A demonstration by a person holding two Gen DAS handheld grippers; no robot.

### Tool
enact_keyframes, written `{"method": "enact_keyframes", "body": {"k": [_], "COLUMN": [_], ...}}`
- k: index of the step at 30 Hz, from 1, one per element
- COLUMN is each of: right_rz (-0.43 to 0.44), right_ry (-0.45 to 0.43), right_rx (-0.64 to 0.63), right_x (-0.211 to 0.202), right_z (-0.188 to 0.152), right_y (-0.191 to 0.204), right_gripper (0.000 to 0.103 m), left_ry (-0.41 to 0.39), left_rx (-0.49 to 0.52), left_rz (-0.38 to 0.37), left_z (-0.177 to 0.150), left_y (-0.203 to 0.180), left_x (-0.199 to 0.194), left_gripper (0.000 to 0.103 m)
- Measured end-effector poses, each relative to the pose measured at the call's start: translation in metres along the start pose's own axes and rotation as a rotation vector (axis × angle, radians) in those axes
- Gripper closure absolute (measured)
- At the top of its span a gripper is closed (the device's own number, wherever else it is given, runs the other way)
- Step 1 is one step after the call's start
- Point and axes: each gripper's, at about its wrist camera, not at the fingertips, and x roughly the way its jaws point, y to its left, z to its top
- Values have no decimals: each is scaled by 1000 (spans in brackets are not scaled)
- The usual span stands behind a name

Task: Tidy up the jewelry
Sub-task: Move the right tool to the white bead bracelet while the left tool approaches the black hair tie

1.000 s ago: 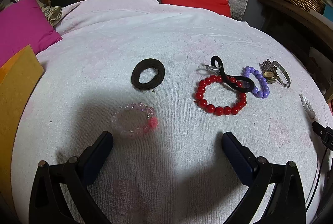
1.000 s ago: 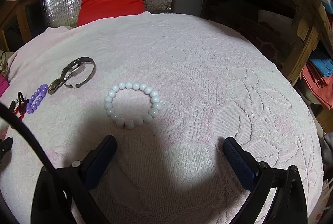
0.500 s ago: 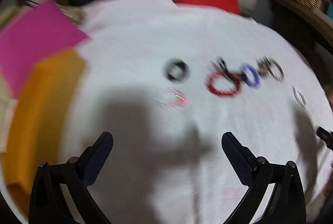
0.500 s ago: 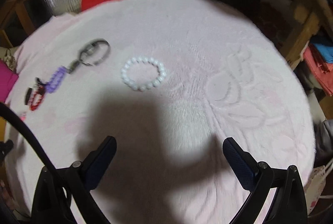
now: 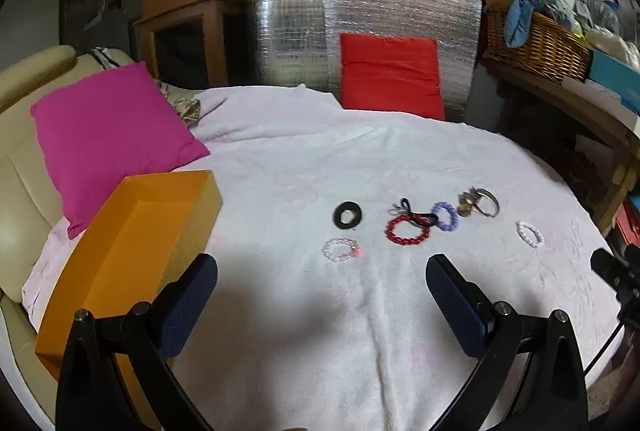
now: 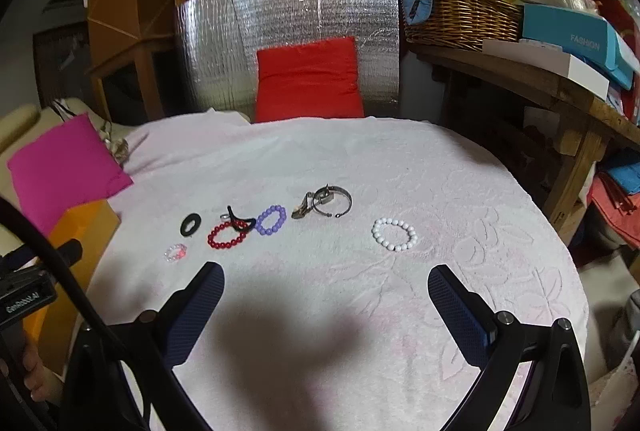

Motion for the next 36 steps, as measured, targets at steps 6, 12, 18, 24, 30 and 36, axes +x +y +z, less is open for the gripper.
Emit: {"method": "enact_keyframes", "body": {"k": [6, 12, 18, 24, 30, 36], "right_rz": [-16, -7, -22, -30, -35, -46], "right_ry": [45, 81, 80, 79, 76, 73], "right_rx": [-12, 43, 41, 47, 50, 54], "right_x": [20, 35, 37, 37, 37, 38], "right_z": [0, 5, 4, 3, 3, 3], "right_y": [15, 16, 17, 15, 12, 10], "right_gripper": [0, 0, 0, 0, 0, 0], "left_ry": [-28, -9, -21, -15, -6, 11], "left_rx": [64, 61, 48, 39, 40, 32], "left_rz": [72, 55, 58, 46, 46, 44], "left_z": [-7, -4, -2, -3, -3, -3], "left_y": [-1, -1, -2, -3, -5, -5], "left_x": [11, 19, 17, 18, 21, 25], "left_gripper": [0, 0, 0, 0, 0, 0]}}
